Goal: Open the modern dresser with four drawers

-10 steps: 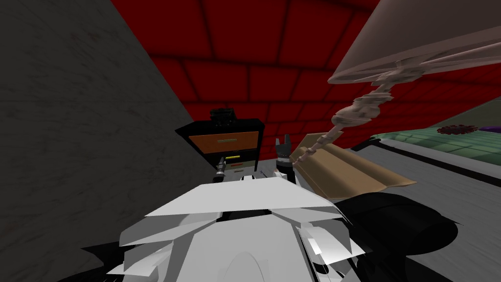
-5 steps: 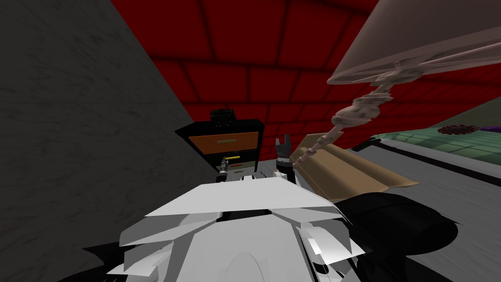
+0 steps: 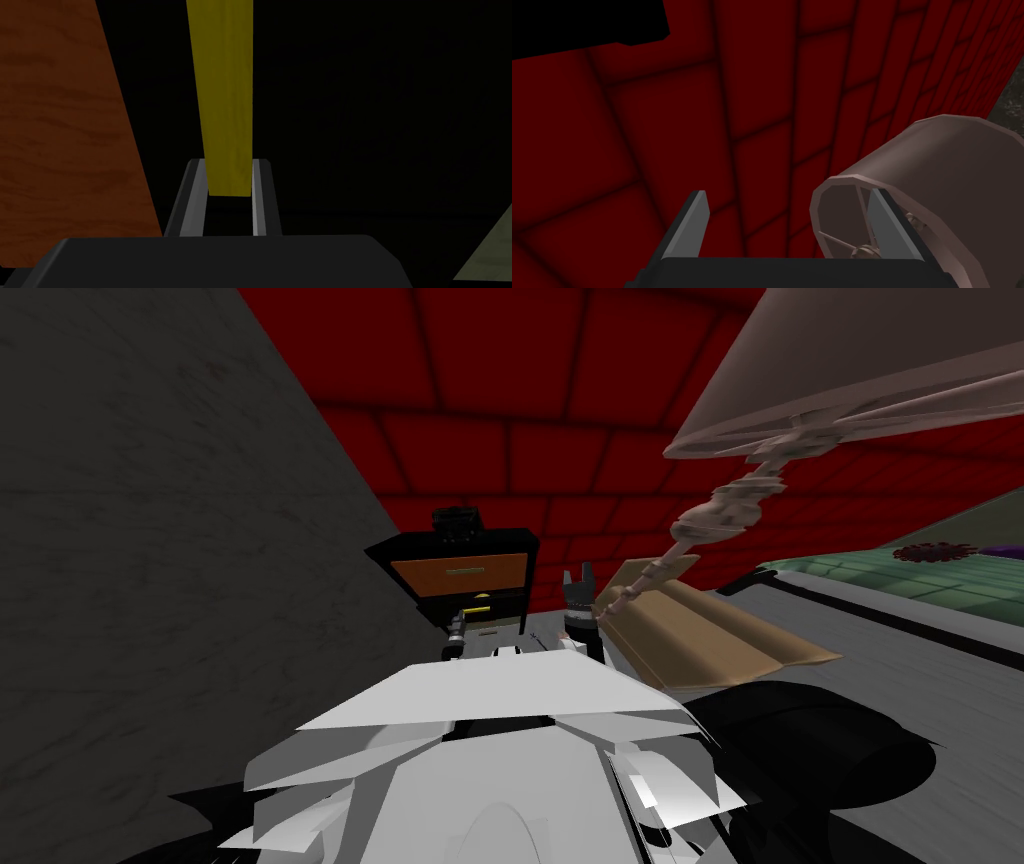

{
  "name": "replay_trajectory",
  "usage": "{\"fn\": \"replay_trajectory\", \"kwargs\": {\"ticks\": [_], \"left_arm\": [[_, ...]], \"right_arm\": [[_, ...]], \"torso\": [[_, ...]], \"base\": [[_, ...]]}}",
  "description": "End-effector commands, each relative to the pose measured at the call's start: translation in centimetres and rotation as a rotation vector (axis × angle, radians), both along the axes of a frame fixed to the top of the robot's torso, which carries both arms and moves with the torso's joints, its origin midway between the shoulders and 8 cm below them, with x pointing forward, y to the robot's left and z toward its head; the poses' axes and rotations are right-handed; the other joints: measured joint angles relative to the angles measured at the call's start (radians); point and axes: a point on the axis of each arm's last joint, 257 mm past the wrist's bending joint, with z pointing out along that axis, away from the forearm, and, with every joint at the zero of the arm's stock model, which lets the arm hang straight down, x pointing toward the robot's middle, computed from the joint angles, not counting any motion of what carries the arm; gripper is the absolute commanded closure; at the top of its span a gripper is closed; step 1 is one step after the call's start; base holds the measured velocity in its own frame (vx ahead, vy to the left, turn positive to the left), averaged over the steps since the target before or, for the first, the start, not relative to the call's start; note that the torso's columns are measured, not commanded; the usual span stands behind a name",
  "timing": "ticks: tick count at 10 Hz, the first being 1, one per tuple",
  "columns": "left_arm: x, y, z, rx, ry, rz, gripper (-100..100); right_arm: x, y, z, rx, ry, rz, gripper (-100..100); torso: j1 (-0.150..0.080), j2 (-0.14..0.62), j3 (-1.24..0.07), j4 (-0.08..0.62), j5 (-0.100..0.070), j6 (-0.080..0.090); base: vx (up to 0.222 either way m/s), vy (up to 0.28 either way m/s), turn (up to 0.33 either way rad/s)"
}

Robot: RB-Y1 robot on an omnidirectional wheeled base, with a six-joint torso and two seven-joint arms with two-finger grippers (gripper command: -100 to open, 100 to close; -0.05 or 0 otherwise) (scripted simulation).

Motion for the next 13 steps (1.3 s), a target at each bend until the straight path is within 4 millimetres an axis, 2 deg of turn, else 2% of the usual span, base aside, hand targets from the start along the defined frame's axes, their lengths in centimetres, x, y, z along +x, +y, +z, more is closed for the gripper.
{"fn": "replay_trajectory", "kwargs": {"ticks": [1, 2, 3, 11, 12, 13], "left_arm": [[0.1, -0.2, 0.3, 0.001, -0.001, -0.007, 100], [-0.1, -0.1, -0.1, 0.0, 0.007, -0.004, 100], [1.3, -0.2, 0.5, -0.002, 0.017, -0.007, -100], [7.2, -0.5, 4.9, -0.005, 0.017, -0.023, -100], [6.7, -0.6, 4.0, -0.006, 0.028, -0.021, -100], [6.7, -0.6, 3.8, -0.007, 0.034, -0.021, 0]], "right_arm": [[0.0, 0.0, 0.0, 0.0, 0.0, 0.0, 0], [0.0, 0.0, 0.0, 0.0, 0.0, 0.0, 0], [0.0, 0.0, 0.0, 0.0, 0.0, 0.0, 0], [0.0, 0.0, 0.0, 0.0, 0.0, 0.0, 0], [0.0, 0.0, 0.0, 0.0, 0.0, 0.0, 0], [0.0, 0.0, 0.0, 0.0, 0.0, 0.0, 0]], "torso": [[-0.001, -0.002, -0.001, 0.001, -0.001, 0.0], [-0.002, -0.004, -0.002, 0.001, -0.001, 0.001], [-0.001, -0.01, -0.006, 0.001, -0.002, 0.001], [0.0, -0.006, -0.004, 0.0, -0.001, 0.0], [-0.001, -0.003, -0.002, 0.003, -0.002, 0.0], [-0.001, -0.004, -0.002, 0.001, -0.001, 0.0]], "base": [[-0.214, -0.022, 0.032], [-0.103, -0.007, 0.005], [-0.072, -0.011, 0.038], [-0.073, -0.006, 0.02], [-0.024, 0.002, -0.003], [0.0, 0.0, 0.0]]}}
